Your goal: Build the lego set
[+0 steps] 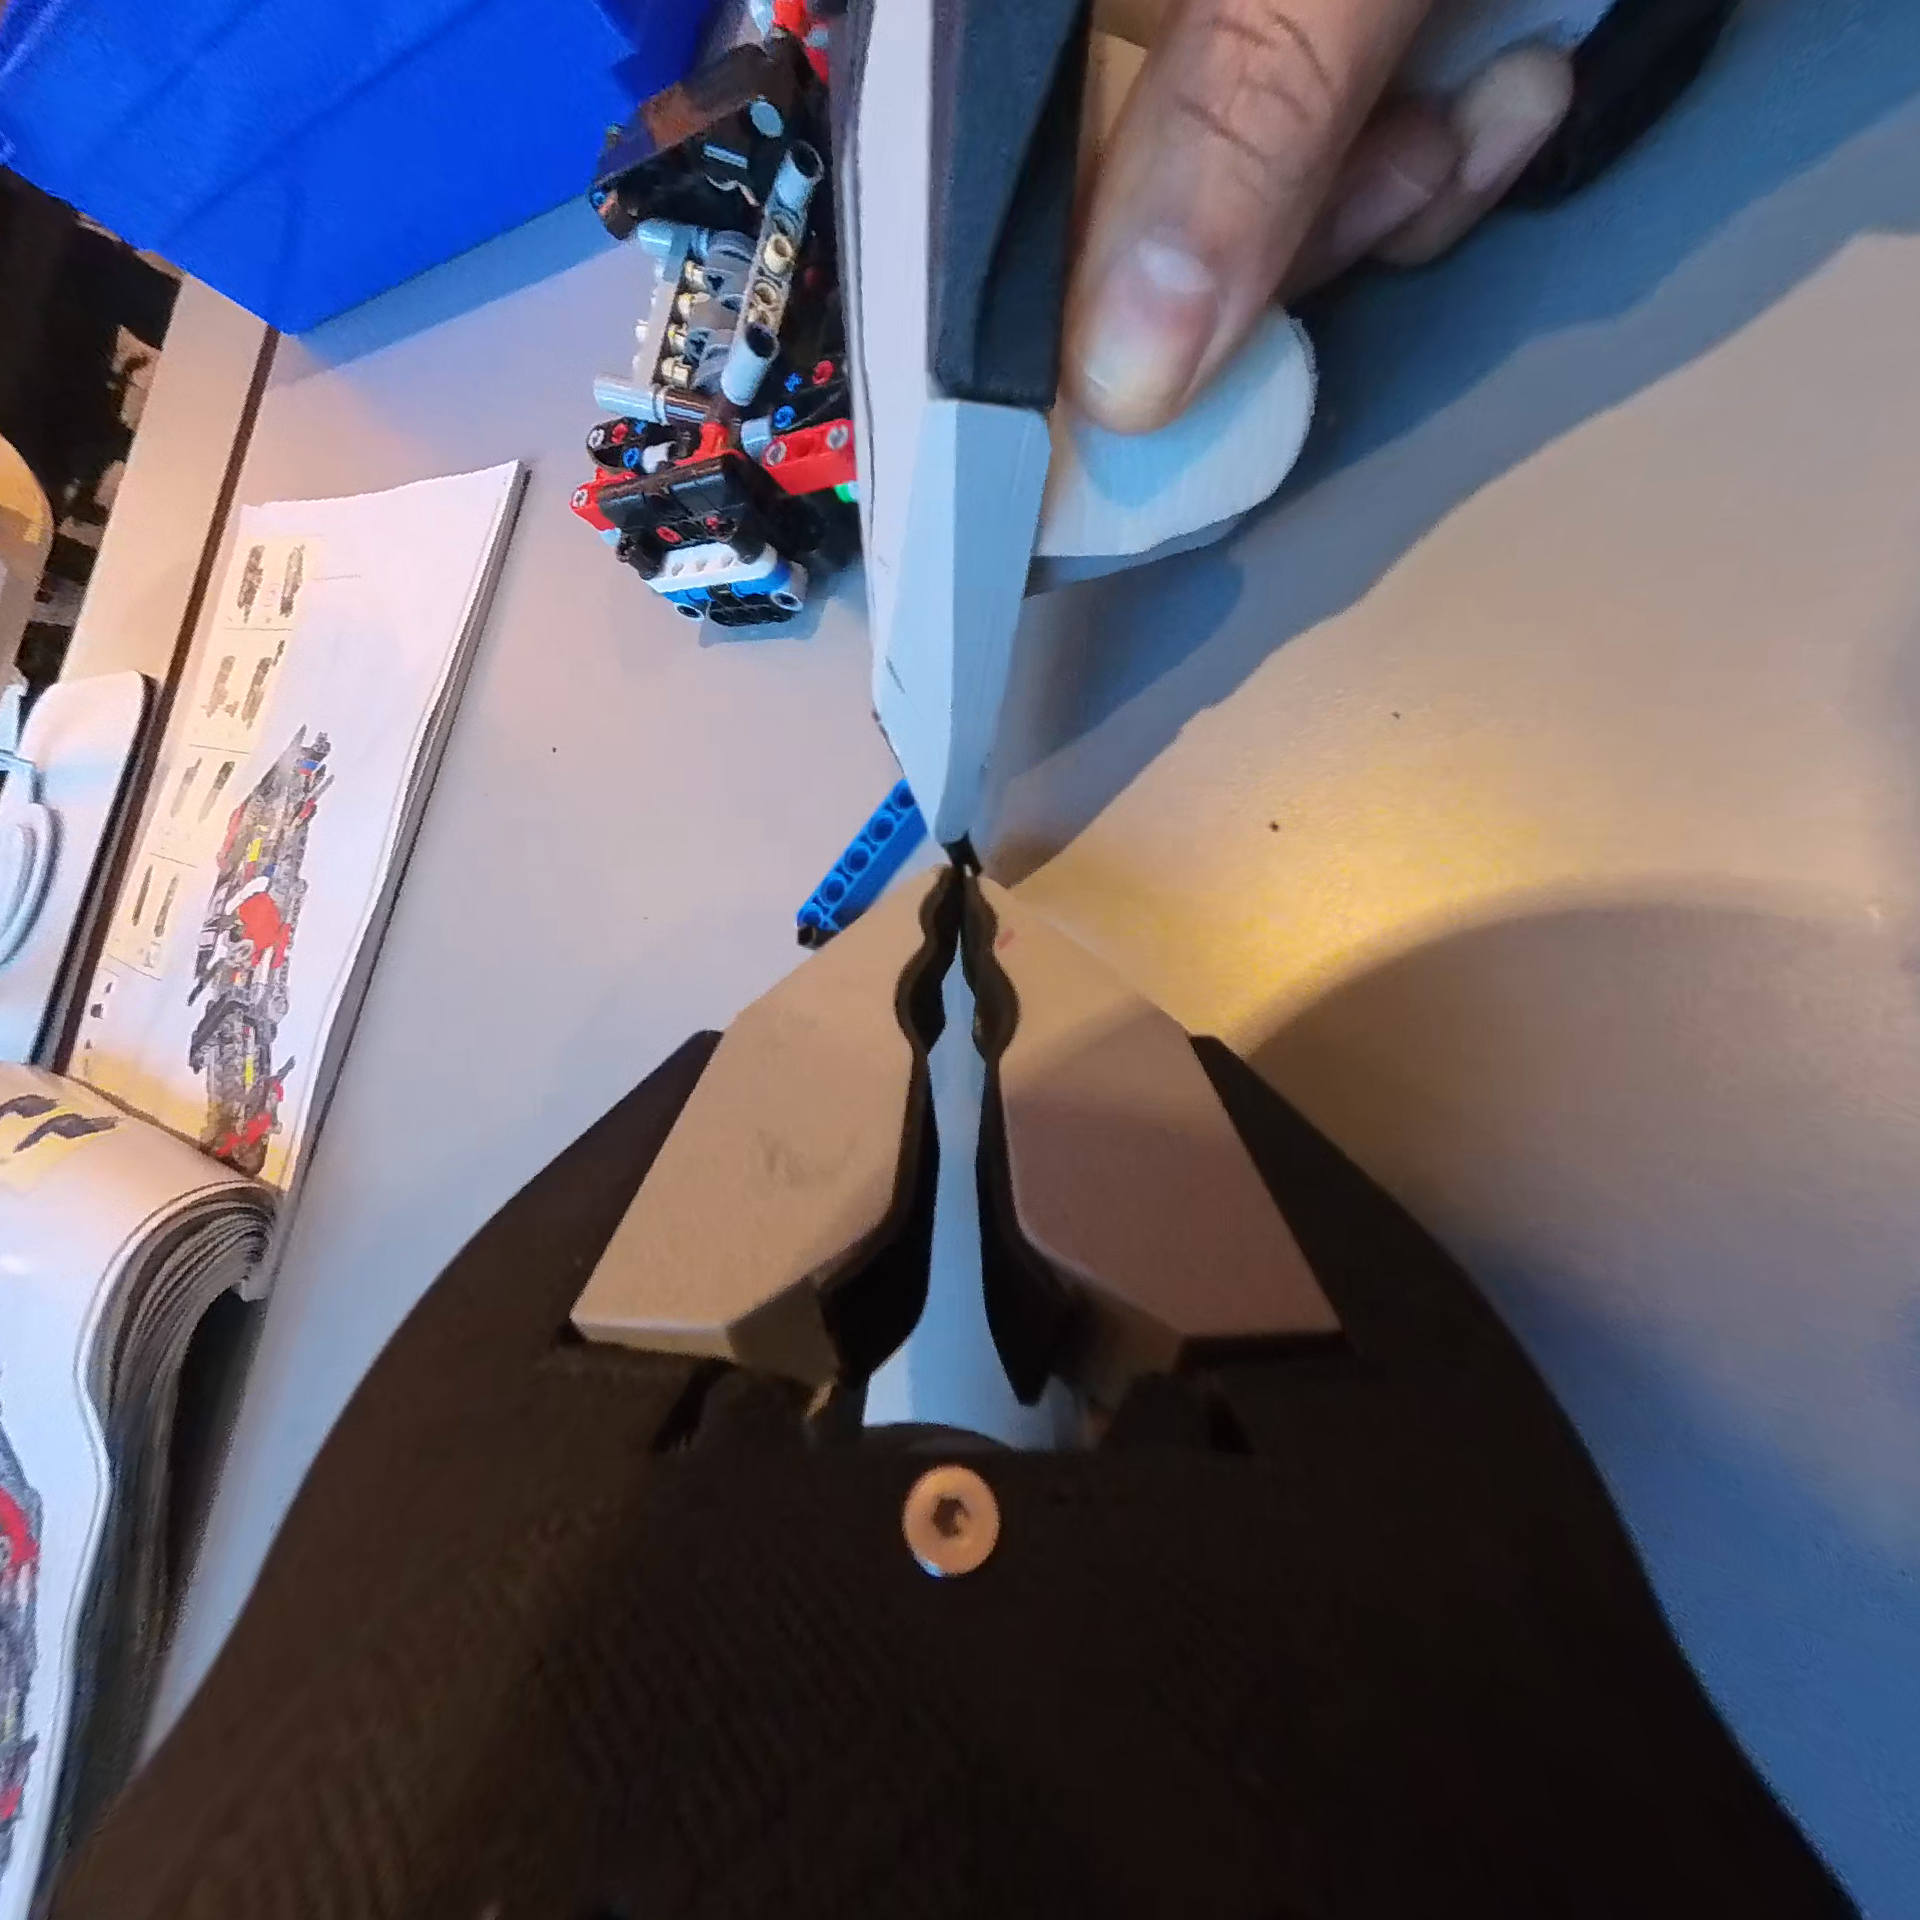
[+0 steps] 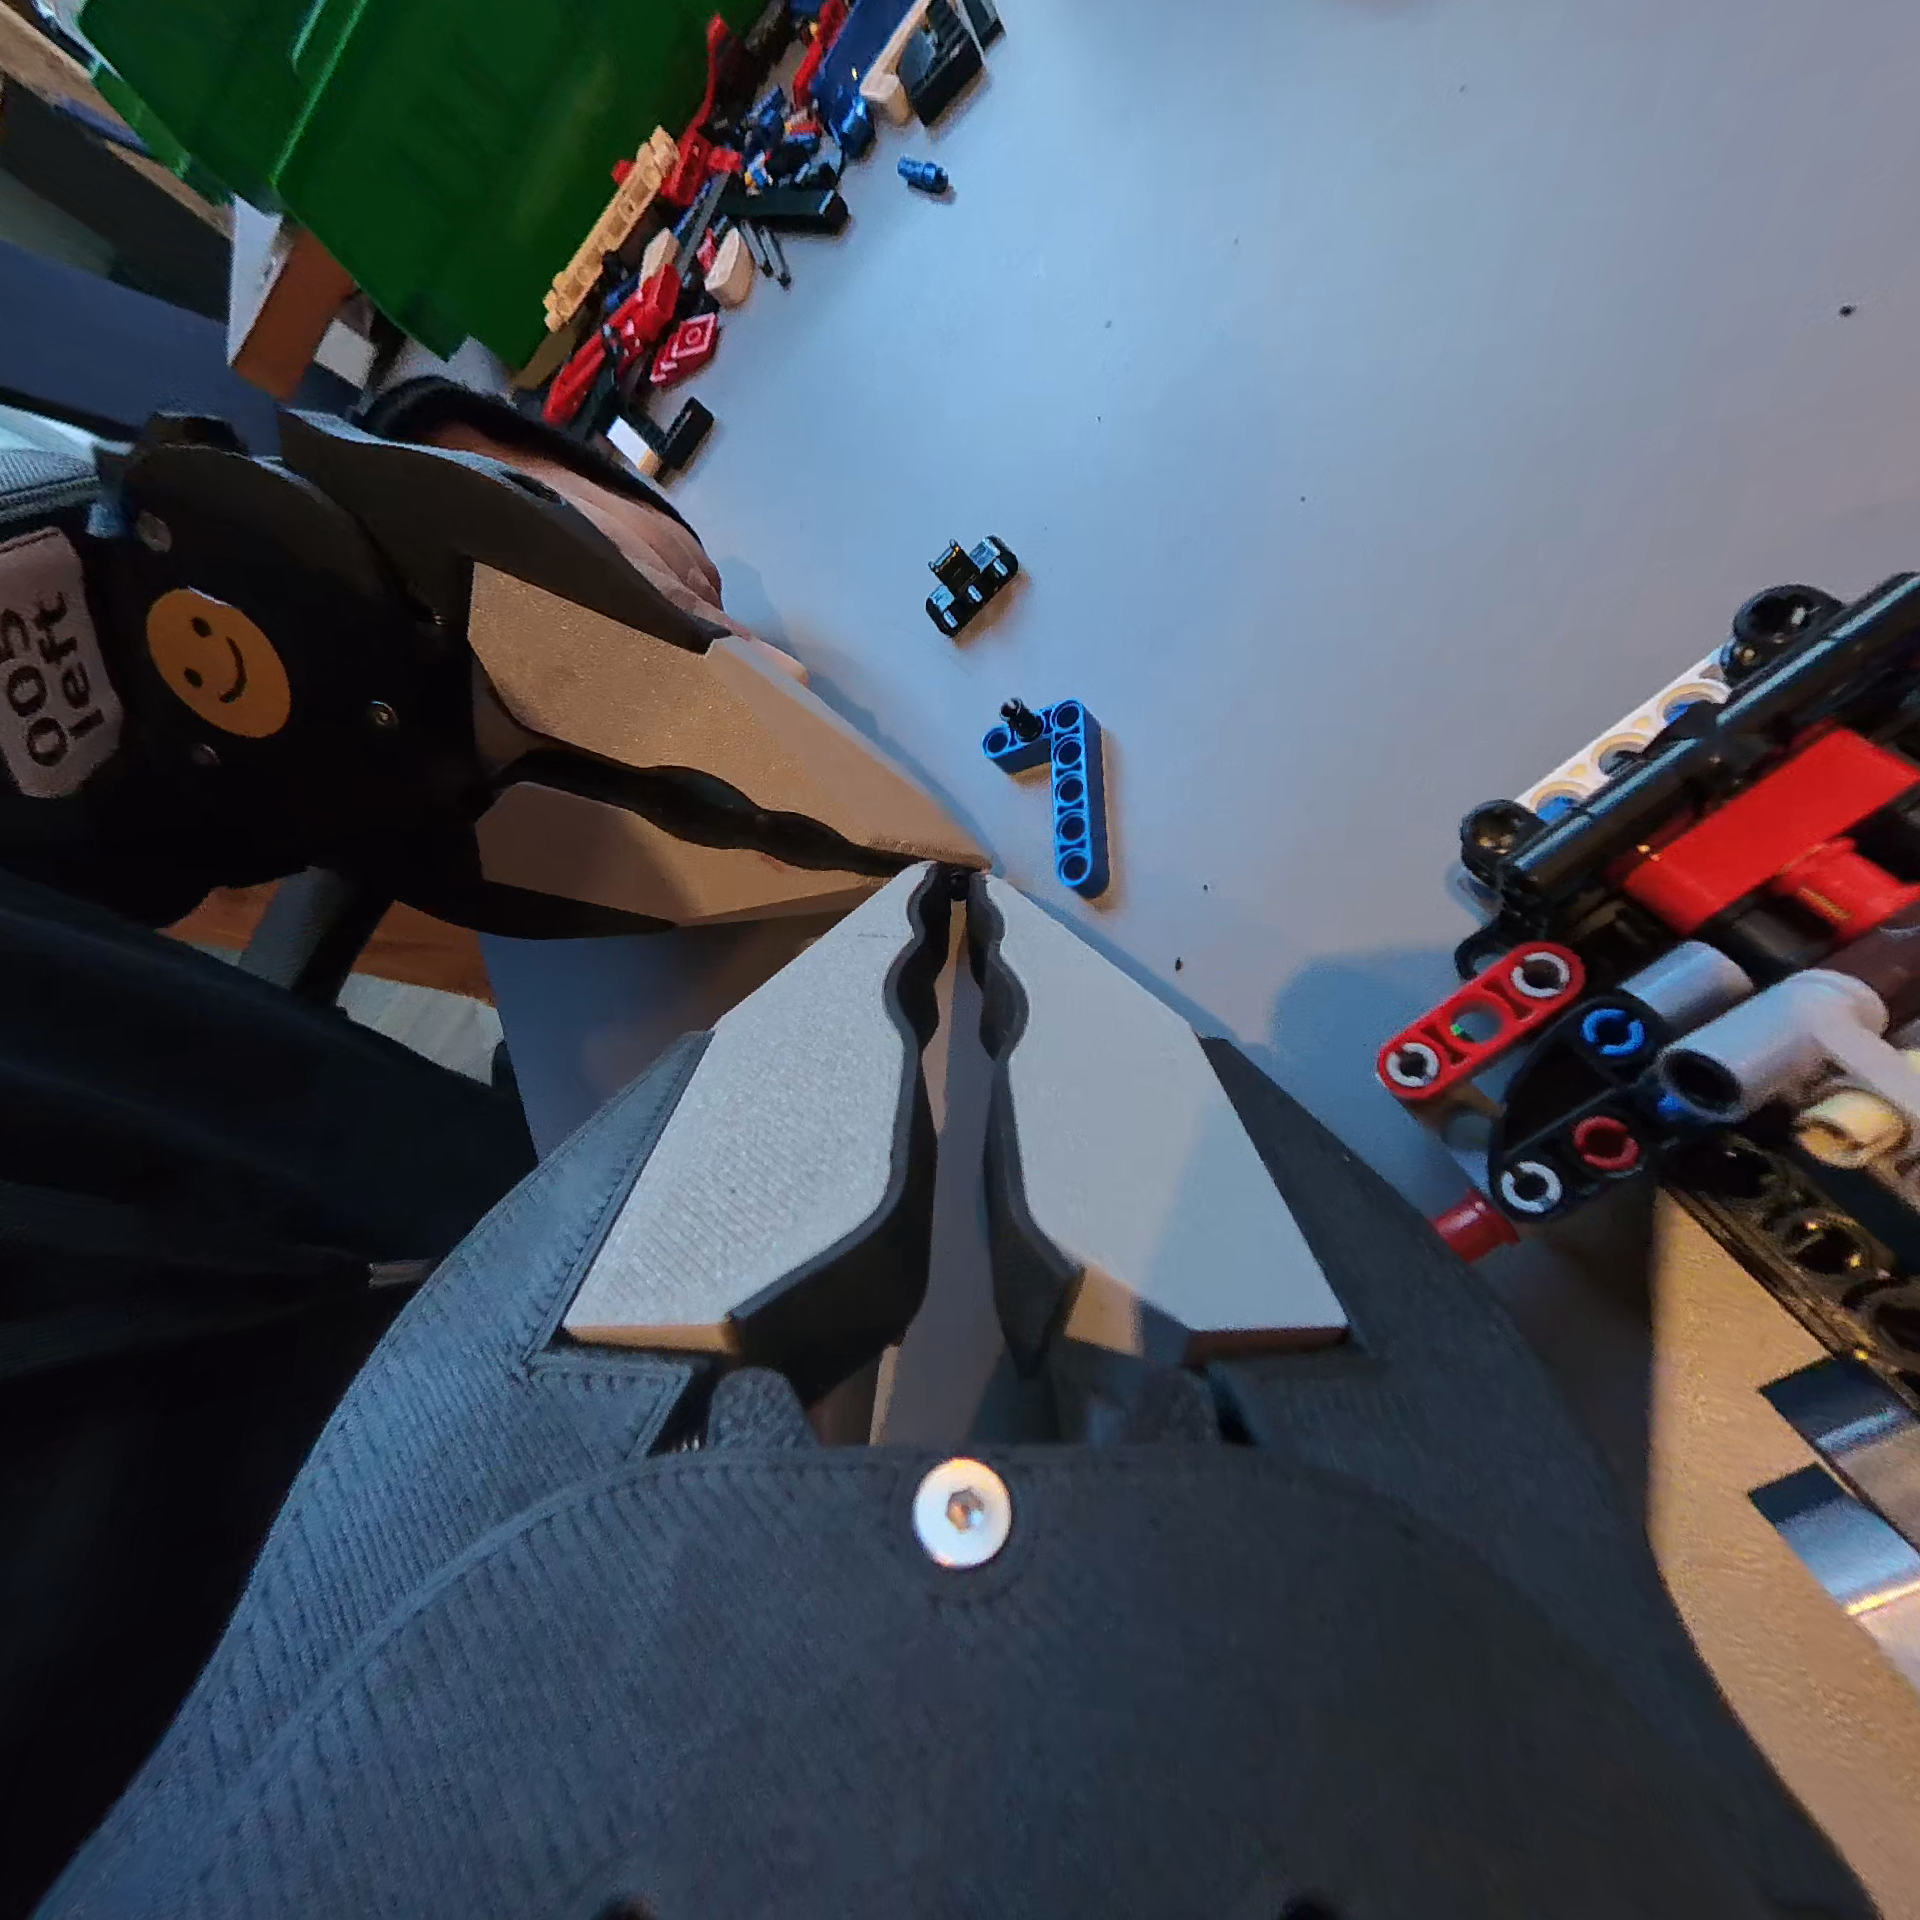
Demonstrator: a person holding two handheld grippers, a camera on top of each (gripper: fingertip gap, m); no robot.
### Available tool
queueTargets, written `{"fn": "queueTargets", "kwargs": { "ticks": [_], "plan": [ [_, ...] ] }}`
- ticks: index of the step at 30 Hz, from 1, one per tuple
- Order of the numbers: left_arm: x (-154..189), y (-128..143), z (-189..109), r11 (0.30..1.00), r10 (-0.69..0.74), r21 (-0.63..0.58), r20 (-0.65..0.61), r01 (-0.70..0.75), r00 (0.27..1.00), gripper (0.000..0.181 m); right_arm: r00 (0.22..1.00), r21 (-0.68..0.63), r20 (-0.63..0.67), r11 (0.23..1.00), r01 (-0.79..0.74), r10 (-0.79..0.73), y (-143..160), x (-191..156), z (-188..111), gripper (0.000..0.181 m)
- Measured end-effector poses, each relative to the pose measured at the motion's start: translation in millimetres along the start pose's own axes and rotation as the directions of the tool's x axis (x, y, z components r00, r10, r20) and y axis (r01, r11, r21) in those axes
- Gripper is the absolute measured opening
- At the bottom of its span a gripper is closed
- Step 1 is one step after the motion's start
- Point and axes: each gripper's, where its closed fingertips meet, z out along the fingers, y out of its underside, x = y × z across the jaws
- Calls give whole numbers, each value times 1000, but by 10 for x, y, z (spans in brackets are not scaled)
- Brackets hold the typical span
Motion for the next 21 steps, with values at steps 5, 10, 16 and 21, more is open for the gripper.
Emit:
{"fn": "queueTargets", "kwargs": {
  "ticks": [5, 10, 16, 21],
  "plan": [
    [-33, -36, -28, 997, -69, 35, -33, 70, 997, 0, 999, 27, 31, 999, -20, 19, -36, -14, -32, 0],
    [-124, -77, -77, 987, -135, 85, -19, 137, 991, 0, 999, 45, 23, 998, -32, 31, -56, 7, -54, 0],
    [-70, -61, -54, 994, -93, 62, -18, 94, 995, 7, 999, 79, 24, 996, -35, 33, -104, -18, -50, 0],
    [-86, -80, -81, 989, -124, 82, -32, 126, 992, 2, 999, 71, 25, 997, -33, 31, -100, -28, -27, 0]
  ]
}}
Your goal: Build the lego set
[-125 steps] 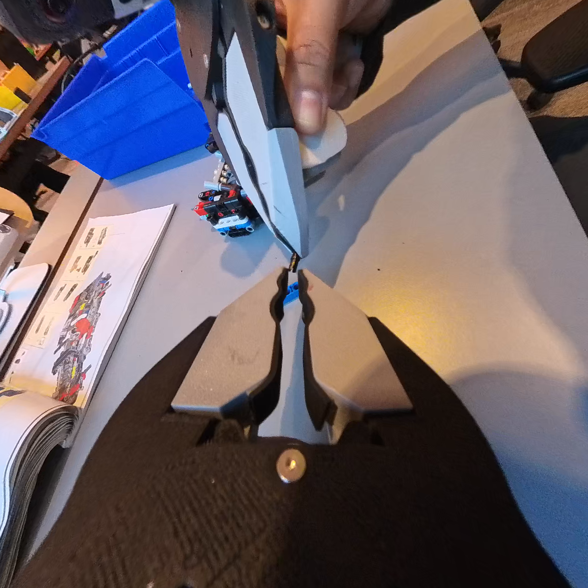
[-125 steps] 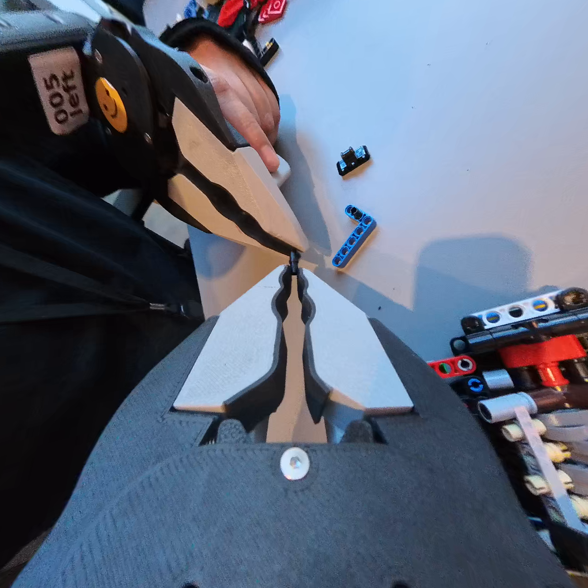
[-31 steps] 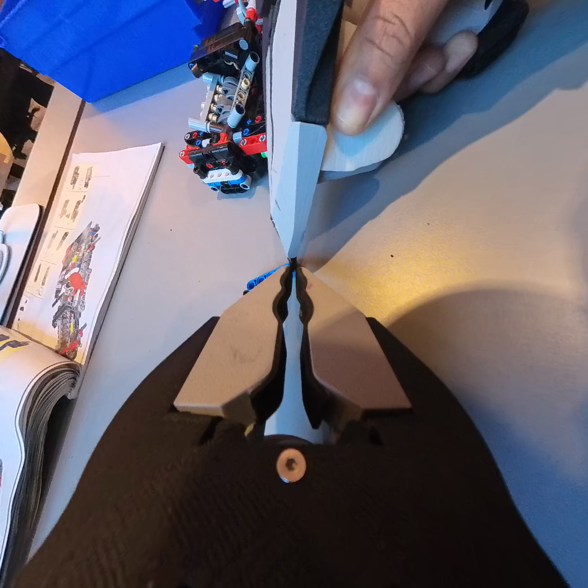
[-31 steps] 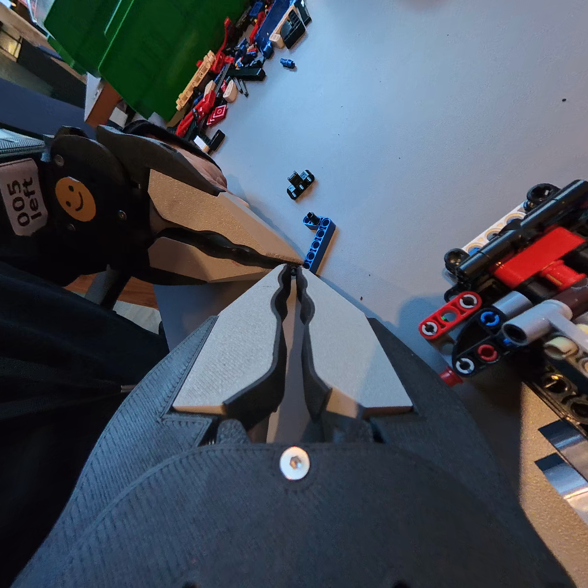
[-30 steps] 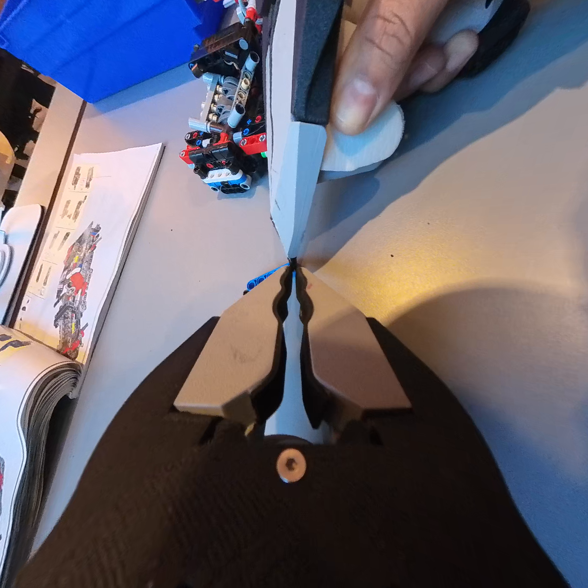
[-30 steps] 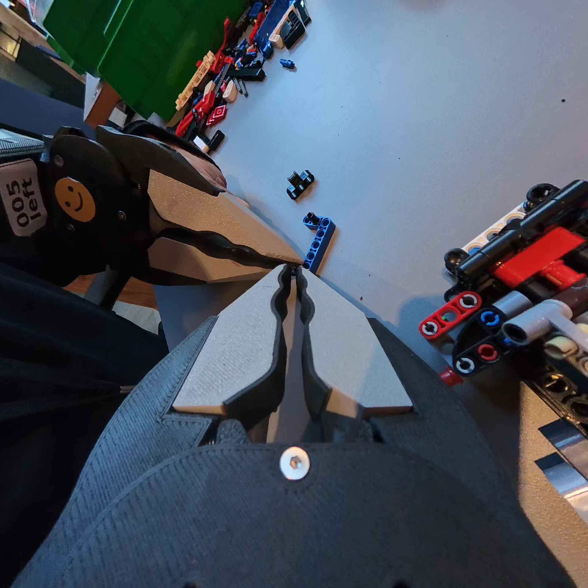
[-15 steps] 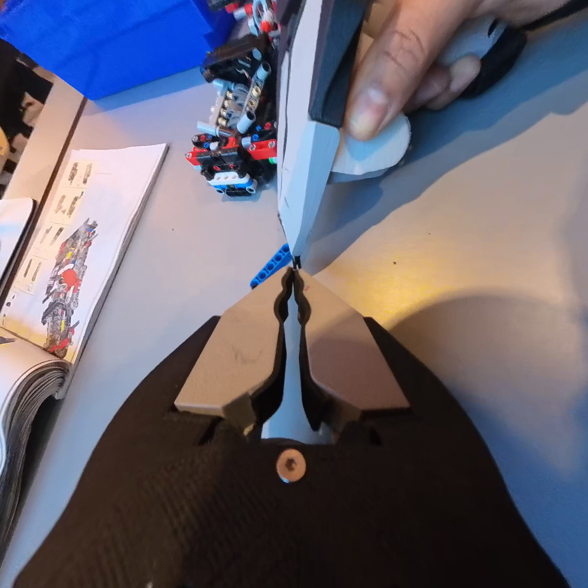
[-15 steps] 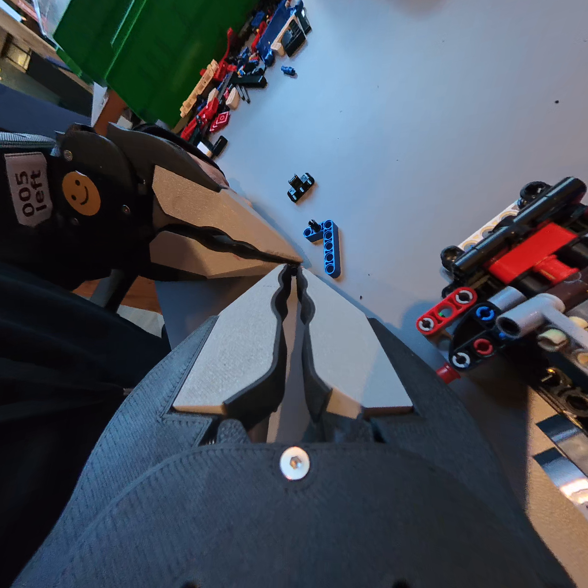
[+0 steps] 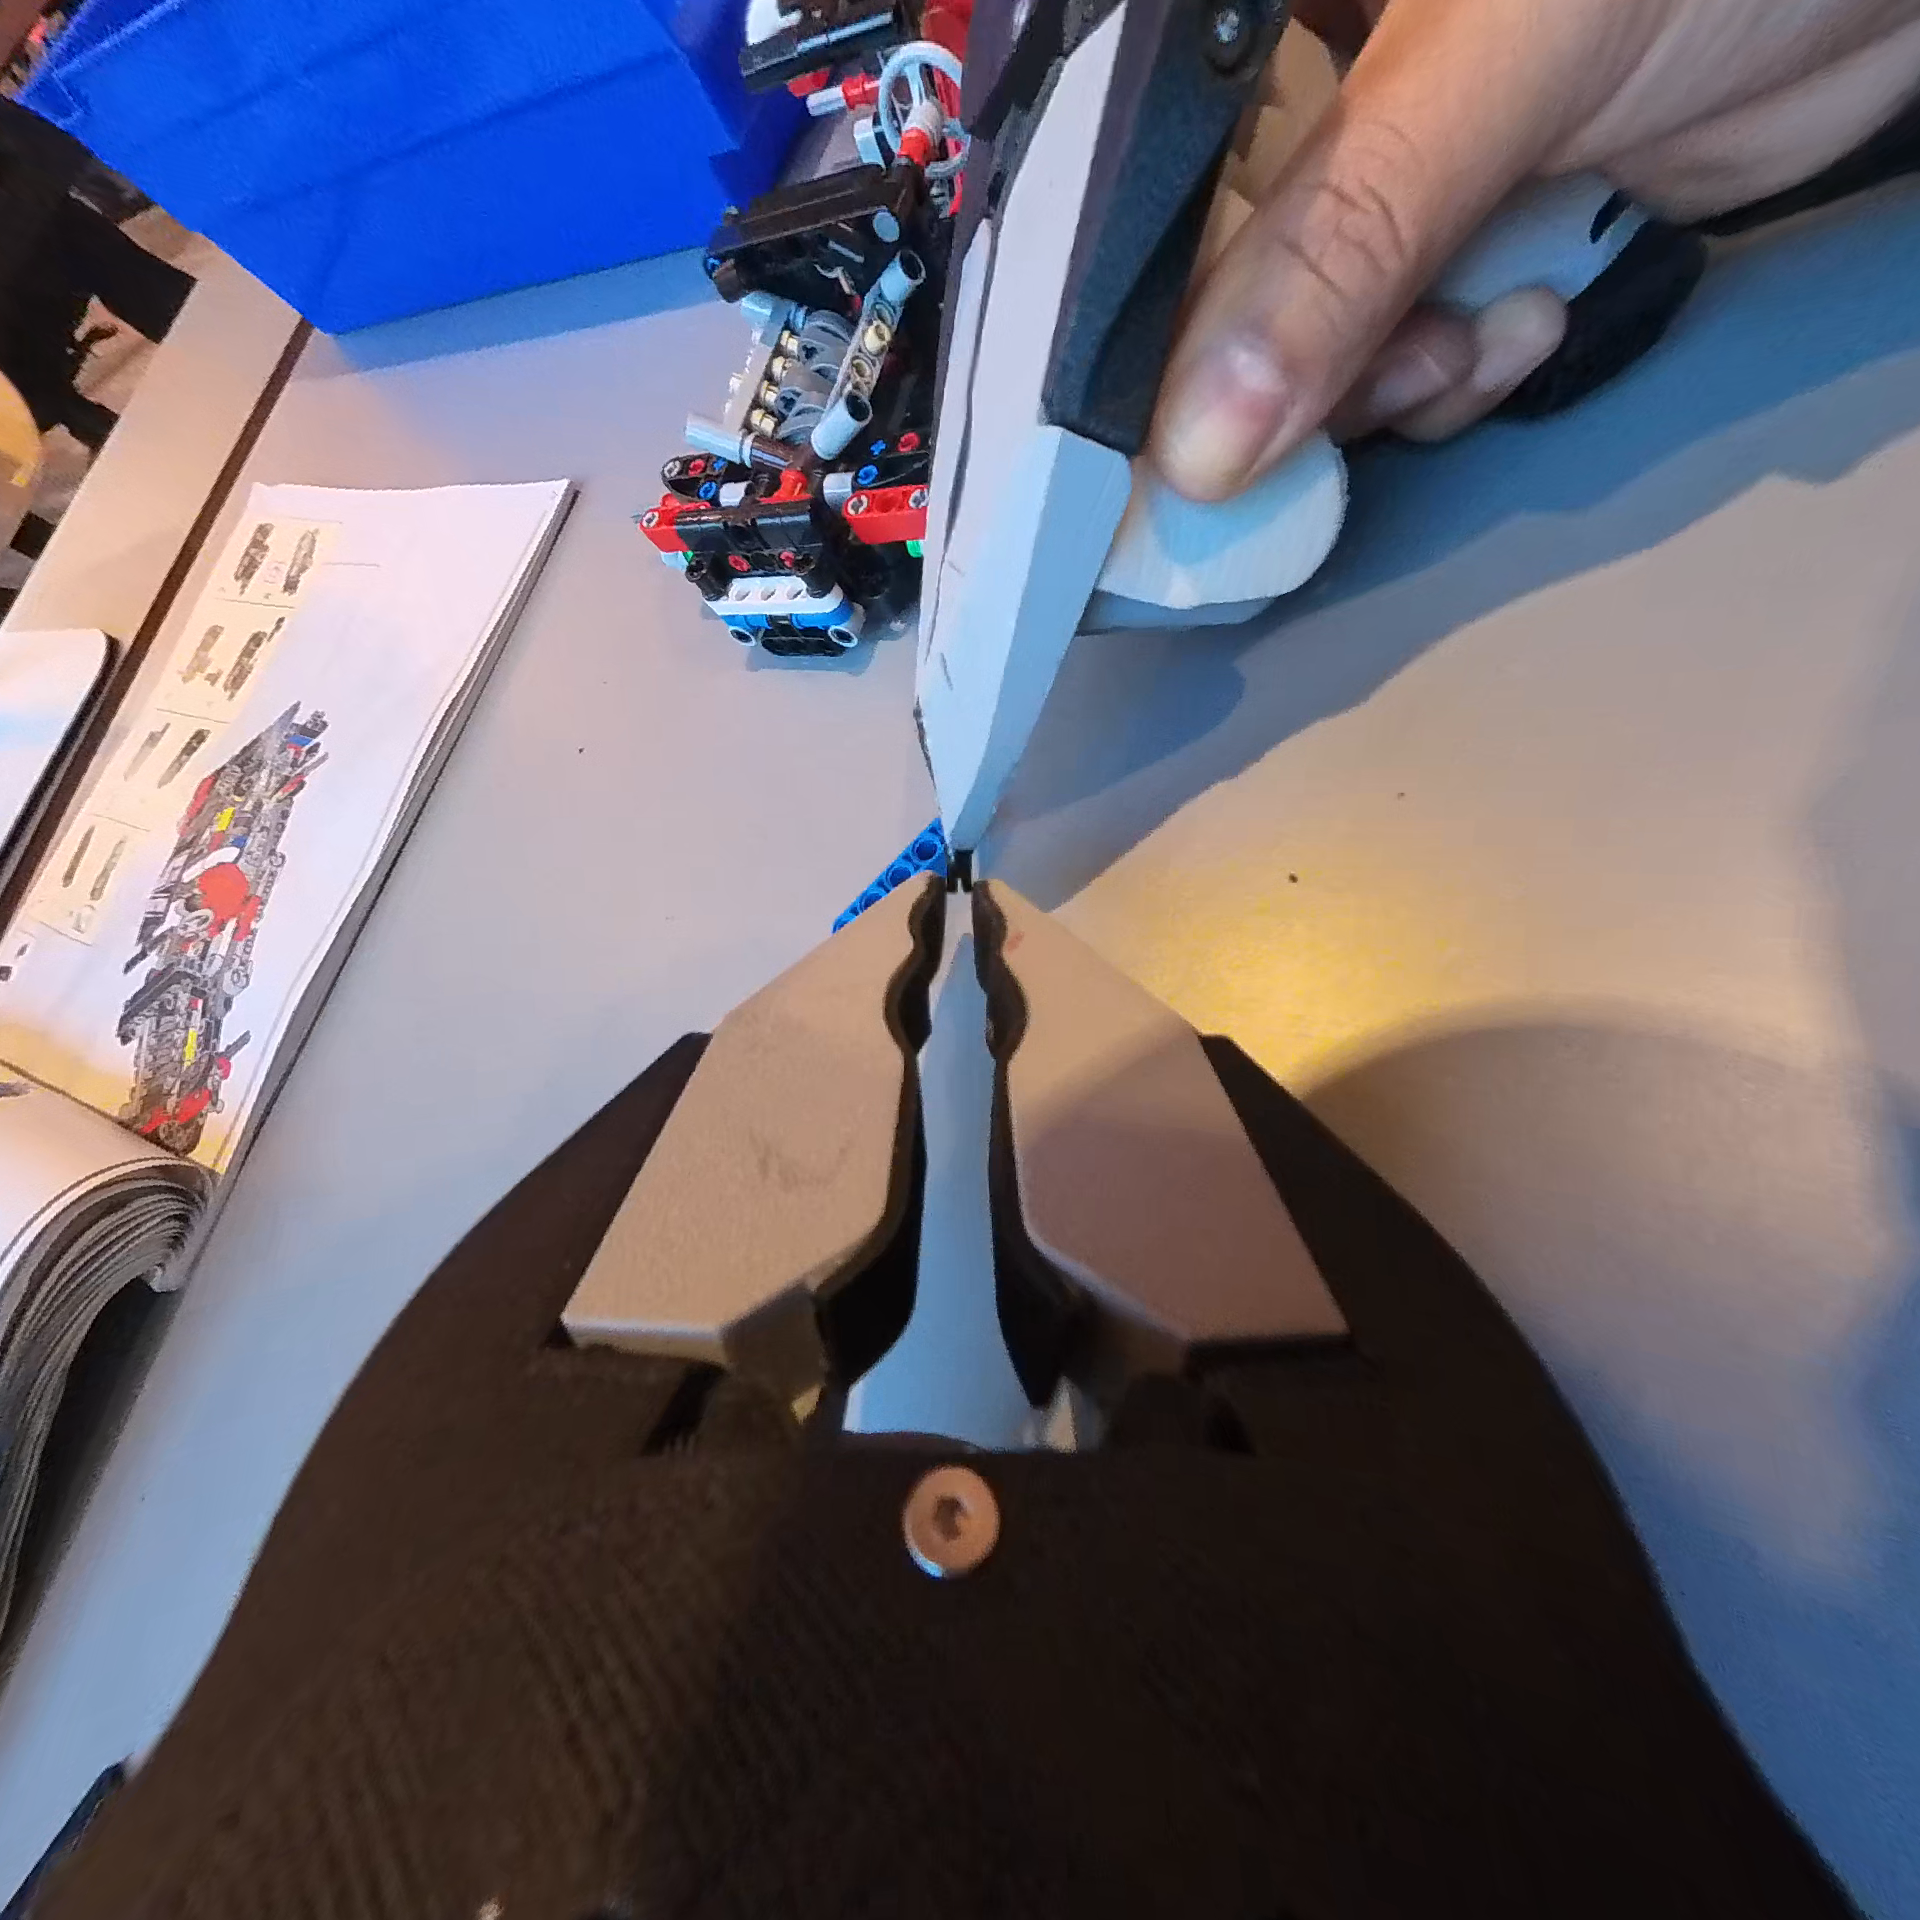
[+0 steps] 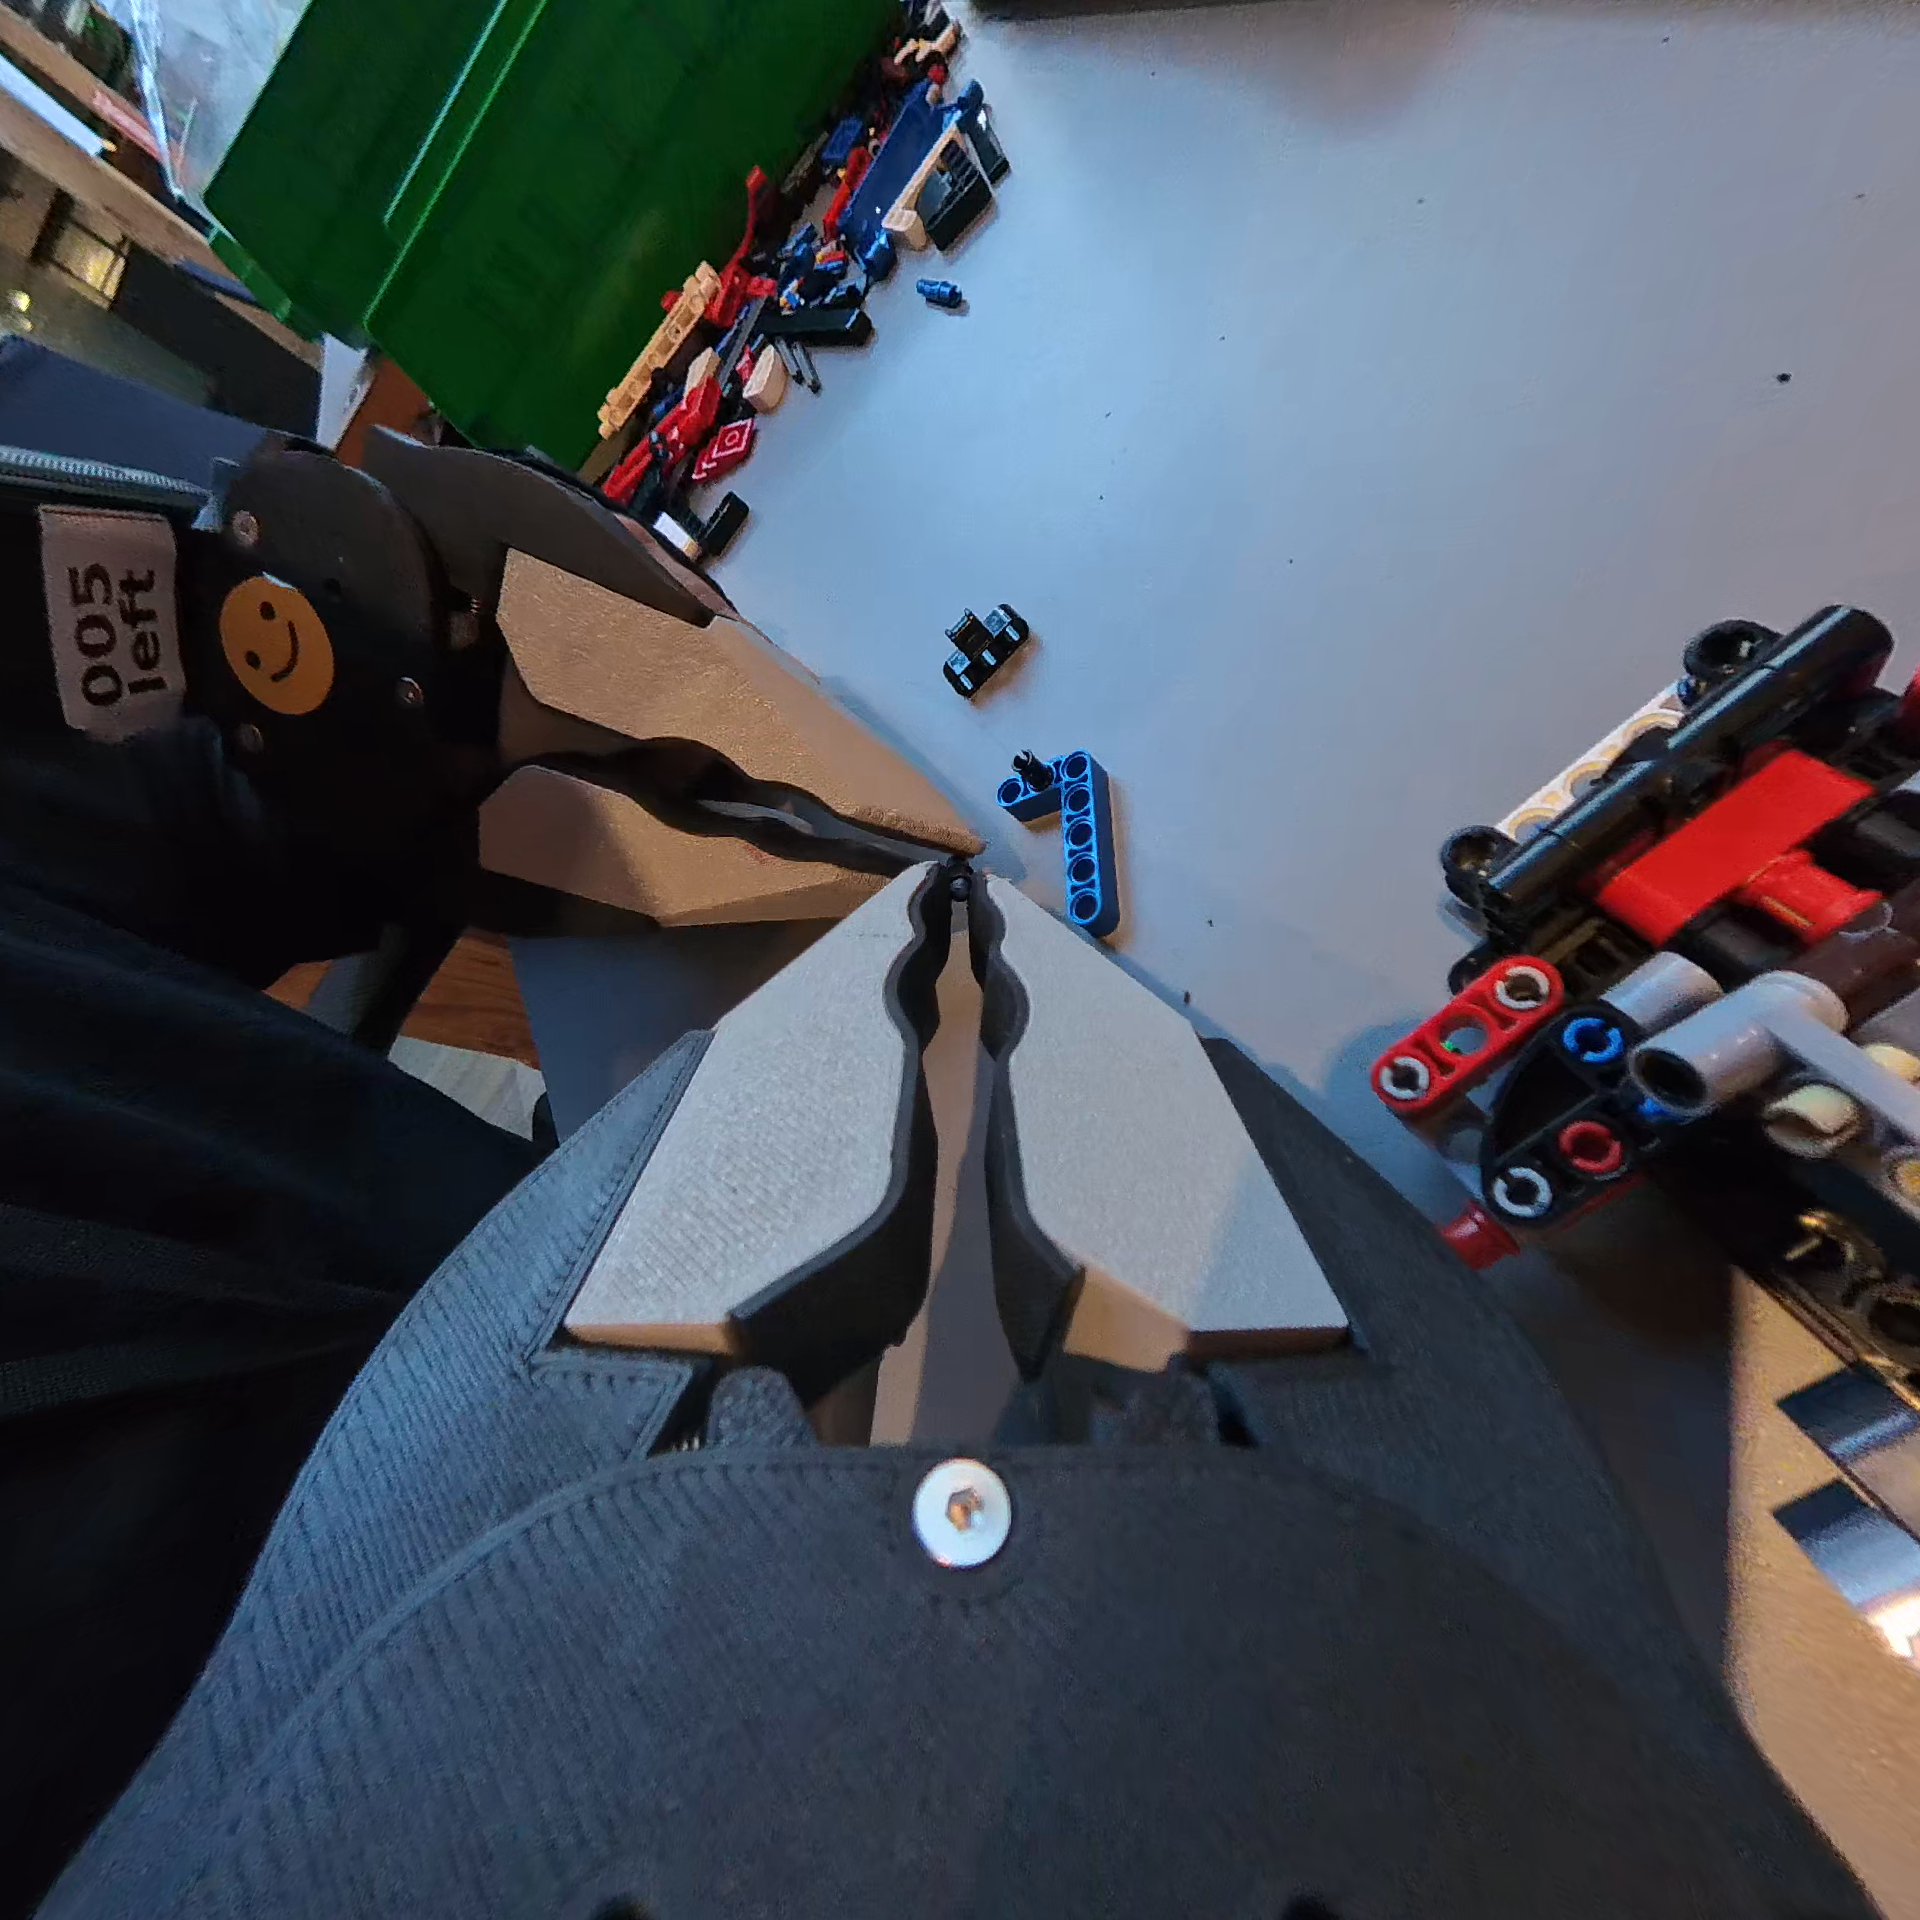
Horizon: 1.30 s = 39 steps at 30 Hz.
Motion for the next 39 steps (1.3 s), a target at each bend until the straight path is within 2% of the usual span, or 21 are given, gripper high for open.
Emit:
{"fn": "queueTargets", "kwargs": {
  "ticks": [30, 34, 39],
  "plan": [
    [62, 43, 1, 996, 74, -54, 29, -72, 997, 0, 1000, -26, 5, 1000, -11, 11, 65, -14, 16, 0],
    [52, 15, 4, 997, 67, -31, 33, -66, 997, 0, 1000, -10, 16, 1000, -21, 21, 46, -15, -6, 0],
    [-1, -86, -31, 999, -17, 51, 12, 16, 1000, 0, 999, 50, 46, 999, -22, 20, -27, -48, -74, 0]
  ]
}}
